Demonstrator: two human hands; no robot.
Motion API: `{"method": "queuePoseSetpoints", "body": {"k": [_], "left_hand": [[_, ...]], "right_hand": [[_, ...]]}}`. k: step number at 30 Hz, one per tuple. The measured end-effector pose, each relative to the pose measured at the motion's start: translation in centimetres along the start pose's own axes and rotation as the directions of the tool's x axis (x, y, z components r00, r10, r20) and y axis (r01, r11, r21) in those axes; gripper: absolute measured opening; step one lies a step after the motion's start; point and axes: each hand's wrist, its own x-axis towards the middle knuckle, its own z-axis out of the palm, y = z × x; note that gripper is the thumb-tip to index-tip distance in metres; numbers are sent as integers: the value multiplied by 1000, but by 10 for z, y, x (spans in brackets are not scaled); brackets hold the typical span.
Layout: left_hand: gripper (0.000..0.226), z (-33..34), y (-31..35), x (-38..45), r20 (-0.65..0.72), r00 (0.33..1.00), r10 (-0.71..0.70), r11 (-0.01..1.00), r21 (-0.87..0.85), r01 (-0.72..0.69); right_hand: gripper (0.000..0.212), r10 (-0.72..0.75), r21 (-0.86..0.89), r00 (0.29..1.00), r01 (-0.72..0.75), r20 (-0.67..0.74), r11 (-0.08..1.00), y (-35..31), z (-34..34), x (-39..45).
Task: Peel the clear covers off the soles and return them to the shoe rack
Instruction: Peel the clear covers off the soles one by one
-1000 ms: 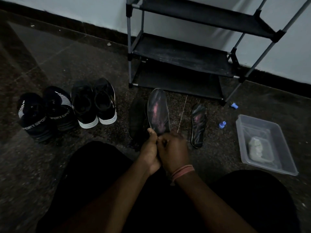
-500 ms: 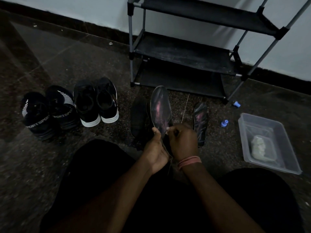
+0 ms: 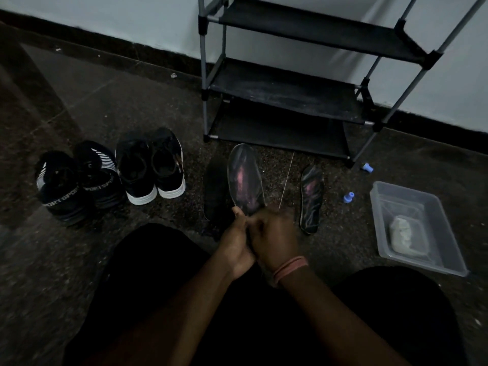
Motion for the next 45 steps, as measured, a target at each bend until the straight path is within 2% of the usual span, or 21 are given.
{"method": "queuePoseSetpoints", "body": {"k": [2,4,9,12,14,16,18,20,22,24,27,29,31,33,35,37,40,45], "left_hand": [[75,0,1,1,-8,1000,-6,1000,-2,6],[72,3,2,1,-24,1000,4,1000,3,-4],[60,6,-6,-1,-23,999,46,999,9,-46],[65,3,-2,-5,-22,999,37,999,-4,-38],[67,-1,1,-3,-20,999,42,999,0,-42],[63,1,1,-3,-19,998,56,998,1,-56],[59,1,-2,-5,6,998,65,998,-15,-65],[61,0,-2,-10,52,997,49,999,-9,-49],[62,-2,0,-10,78,997,18,1000,13,-19],[55,-6,4,-8,81,996,20,1000,5,-20],[46,-7,8,-6,46,998,42,997,-61,-39],[40,-5,10,-7,54,998,36,996,-87,-31],[41,-3,12,-10,41,999,31,995,-97,-26],[48,-3,13,-10,32,999,37,995,-94,-34],[48,-4,13,-9,52,997,63,995,-82,-58],[47,-4,14,-10,109,989,105,992,-76,-97],[51,1,13,-12,160,980,118,993,-32,-115],[56,-3,12,-10,173,982,72,997,-47,-64]], "right_hand": [[16,10,64,1000,-11,12,998,-6,5,-6],[12,79,107,997,-77,-22,991,-3,6,-1],[14,109,13,982,-108,-152,994,9,-5,9],[13,10,13,999,-10,-44,1000,-1,-1,-1],[12,-3,67,1000,1,28,998,-9,5,-7],[10,41,88,999,-38,-34,995,-6,3,-3],[11,72,29,989,-69,-131,997,2,-5,5],[13,120,29,980,-117,-161,993,16,-11,10],[12,209,100,964,-194,-166,976,24,-14,7],[11,319,259,927,-264,-199,929,21,-17,4],[7,378,523,896,-212,-234,826,9,-26,5],[15,340,529,912,-176,-229,830,12,-29,6],[21,365,577,919,-220,-148,786,15,-28,4],[16,404,661,913,-272,-51,700,8,-30,2],[13,384,694,923,-288,17,660,1,-32,2],[9,332,660,943,-265,25,703,1,-29,1],[4,264,463,965,-229,-10,856,12,-19,-2],[12,155,219,984,-132,-93,967,14,-10,-3]]}}
